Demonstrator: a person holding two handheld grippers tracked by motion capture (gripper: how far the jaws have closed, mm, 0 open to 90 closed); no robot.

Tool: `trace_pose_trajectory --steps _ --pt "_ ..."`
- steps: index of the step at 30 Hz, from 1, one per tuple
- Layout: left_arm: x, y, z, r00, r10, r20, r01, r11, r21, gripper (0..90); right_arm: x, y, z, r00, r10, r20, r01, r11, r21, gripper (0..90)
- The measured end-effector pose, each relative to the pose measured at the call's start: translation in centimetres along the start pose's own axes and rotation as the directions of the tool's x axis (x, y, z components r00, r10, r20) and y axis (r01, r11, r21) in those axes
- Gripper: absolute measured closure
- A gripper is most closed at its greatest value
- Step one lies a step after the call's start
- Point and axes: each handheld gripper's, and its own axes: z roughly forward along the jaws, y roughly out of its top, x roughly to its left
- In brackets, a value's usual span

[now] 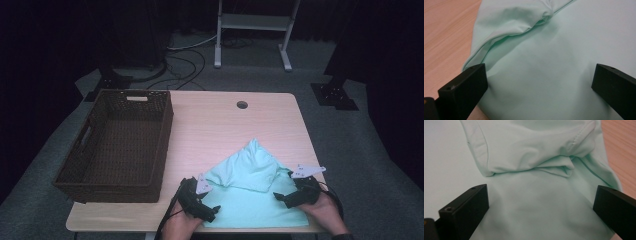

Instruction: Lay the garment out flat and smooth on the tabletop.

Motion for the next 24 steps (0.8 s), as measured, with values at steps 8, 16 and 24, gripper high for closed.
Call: trace_pose_trajectory --steps 8,16,24 --pt "-0.3 -0.1 0.1 0.9997 0.012 0.020 -0.012 0.9998 -0.019 0.0 0.1 -1.0 -0.8 1.0000 0.008 0.005 -0.008 1.000 -0.014 0.0" --pt "-0.3 0.4 0.2 0.9992 0.028 0.029 -0.028 0.9994 -0.019 0.0 0.1 -1.0 -0.8 1.0000 0.007 0.005 -0.007 1.000 -0.015 0.0" --pt "-0.3 1.2 0.4 0.9974 0.053 0.049 -0.052 0.9983 -0.025 5.0 0.1 -1.0 -0.8 0.9999 0.010 0.005 -0.010 1.000 -0.015 0.0"
